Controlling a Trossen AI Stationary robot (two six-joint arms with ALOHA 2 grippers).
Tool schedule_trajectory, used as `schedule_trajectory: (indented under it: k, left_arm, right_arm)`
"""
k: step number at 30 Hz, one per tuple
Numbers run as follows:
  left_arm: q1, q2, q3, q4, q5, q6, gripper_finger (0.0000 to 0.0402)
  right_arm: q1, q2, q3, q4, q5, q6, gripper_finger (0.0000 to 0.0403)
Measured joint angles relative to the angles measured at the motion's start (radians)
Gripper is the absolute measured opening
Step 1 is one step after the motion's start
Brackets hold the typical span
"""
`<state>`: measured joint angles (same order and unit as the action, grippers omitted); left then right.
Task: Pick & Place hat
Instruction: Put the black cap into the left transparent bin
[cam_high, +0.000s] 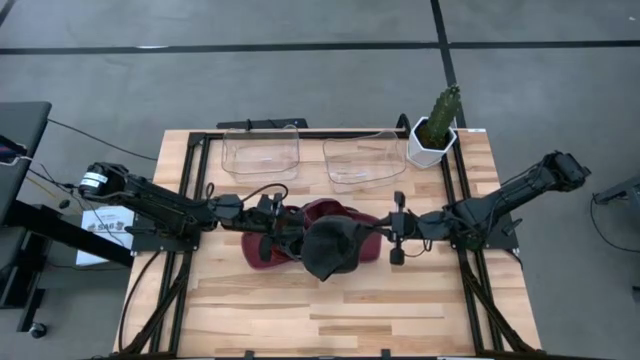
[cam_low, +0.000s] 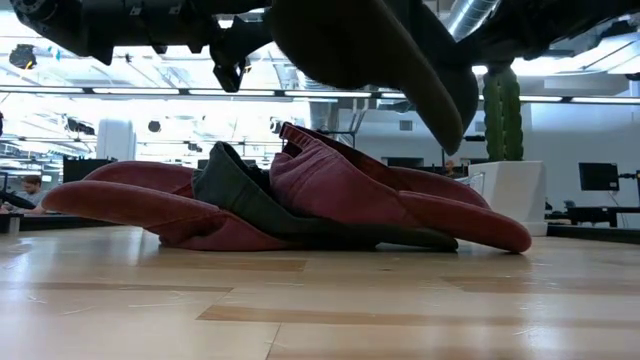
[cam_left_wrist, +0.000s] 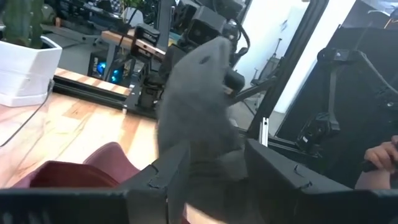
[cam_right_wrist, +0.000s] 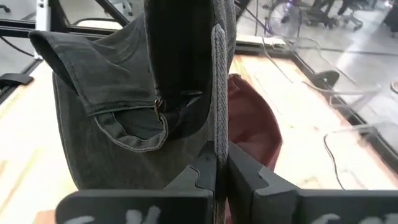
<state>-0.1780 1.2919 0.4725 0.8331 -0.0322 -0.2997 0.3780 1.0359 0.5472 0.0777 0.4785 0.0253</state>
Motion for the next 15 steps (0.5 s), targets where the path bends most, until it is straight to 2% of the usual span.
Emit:
schedule_trajectory:
  k: [4, 15]
  left_arm:
    - [0.000, 0.000, 0.000, 0.006, 0.030, -0.001, 0.0152]
    - [0.000, 0.000, 0.000, 0.006, 0.030, 0.004, 0.0152]
  right_arm:
    - [-0.022, 0.000, 0.000, -0.017, 0.000, 0.014, 0.0009]
    - [-0.032, 0.000, 0.000, -0.022, -0.006, 0.028, 0.0008]
